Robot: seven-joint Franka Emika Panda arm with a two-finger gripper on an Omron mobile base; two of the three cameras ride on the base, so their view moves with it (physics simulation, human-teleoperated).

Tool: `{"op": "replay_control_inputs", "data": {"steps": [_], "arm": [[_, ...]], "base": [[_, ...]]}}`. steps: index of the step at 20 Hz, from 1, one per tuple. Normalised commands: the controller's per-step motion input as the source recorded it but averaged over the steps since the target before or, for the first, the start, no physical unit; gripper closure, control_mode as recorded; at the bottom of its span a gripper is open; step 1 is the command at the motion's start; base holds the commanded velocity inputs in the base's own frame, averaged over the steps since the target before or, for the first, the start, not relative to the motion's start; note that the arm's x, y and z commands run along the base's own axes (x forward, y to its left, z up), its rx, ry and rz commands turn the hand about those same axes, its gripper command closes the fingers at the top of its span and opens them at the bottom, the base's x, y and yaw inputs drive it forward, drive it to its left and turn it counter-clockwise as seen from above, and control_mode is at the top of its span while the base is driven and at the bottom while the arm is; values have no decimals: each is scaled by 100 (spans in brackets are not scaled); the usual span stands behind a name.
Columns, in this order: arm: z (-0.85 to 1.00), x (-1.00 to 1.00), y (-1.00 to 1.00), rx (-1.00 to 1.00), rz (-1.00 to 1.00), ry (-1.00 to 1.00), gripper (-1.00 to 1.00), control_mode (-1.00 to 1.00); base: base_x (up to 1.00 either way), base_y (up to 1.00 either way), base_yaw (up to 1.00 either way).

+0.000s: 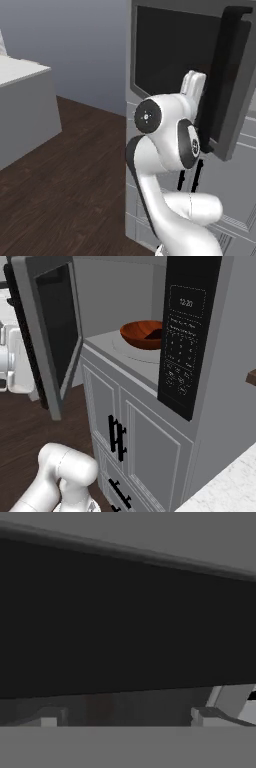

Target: Pick the avocado from the sink and place it in the bowl. Then pick the bowl and place it in the microwave. Then close the microwave door and press the start button.

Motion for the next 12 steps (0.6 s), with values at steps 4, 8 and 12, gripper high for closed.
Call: {"op": "replay_control_inputs", "data": {"steps": [4, 8, 12], "arm": [[0, 14, -100, 29, 0, -18, -100, -100], [0, 47, -88, 23, 0, -13, -100, -100], [0, 73, -44, 15, 0, 0, -100, -100]], "base": [[0, 0, 0], [0, 0, 0], [0, 0, 0]]}}
